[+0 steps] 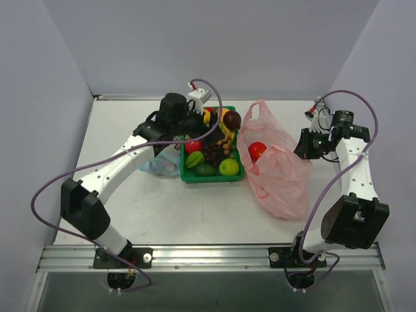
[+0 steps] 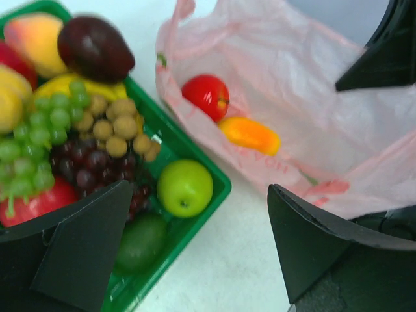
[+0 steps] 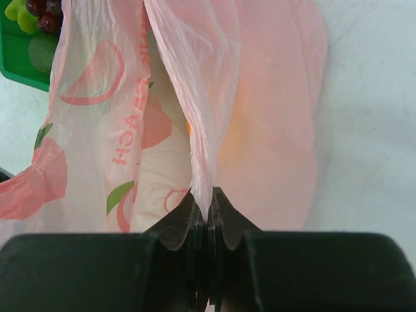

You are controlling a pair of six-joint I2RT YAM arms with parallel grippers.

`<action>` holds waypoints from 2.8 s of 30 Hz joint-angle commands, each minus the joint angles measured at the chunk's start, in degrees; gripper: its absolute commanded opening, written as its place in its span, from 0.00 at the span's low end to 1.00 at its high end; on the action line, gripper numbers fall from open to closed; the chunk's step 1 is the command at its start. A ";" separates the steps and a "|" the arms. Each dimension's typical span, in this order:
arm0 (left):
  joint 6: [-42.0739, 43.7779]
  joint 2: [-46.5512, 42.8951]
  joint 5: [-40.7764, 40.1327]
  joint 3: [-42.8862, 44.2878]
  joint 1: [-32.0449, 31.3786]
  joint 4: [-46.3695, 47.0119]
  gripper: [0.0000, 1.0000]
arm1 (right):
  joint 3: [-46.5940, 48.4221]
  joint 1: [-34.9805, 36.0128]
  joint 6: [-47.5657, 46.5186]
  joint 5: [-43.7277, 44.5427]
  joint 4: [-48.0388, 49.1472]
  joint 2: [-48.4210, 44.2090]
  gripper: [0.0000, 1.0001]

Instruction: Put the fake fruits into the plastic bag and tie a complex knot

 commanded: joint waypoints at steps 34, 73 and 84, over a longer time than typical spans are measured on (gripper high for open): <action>-13.87 16.79 -15.34 -5.10 -10.59 2.75 0.97 | -1.73 -0.42 -1.58 -0.22 -1.55 -0.83 0.00; -13.00 12.31 -12.01 -8.17 -11.03 8.02 0.74 | -1.02 -0.42 -2.72 -0.84 -2.60 -0.56 0.00; -7.90 5.36 -12.45 -3.09 -10.77 6.87 0.76 | -1.02 -0.51 -2.98 -1.01 -2.60 -0.30 0.00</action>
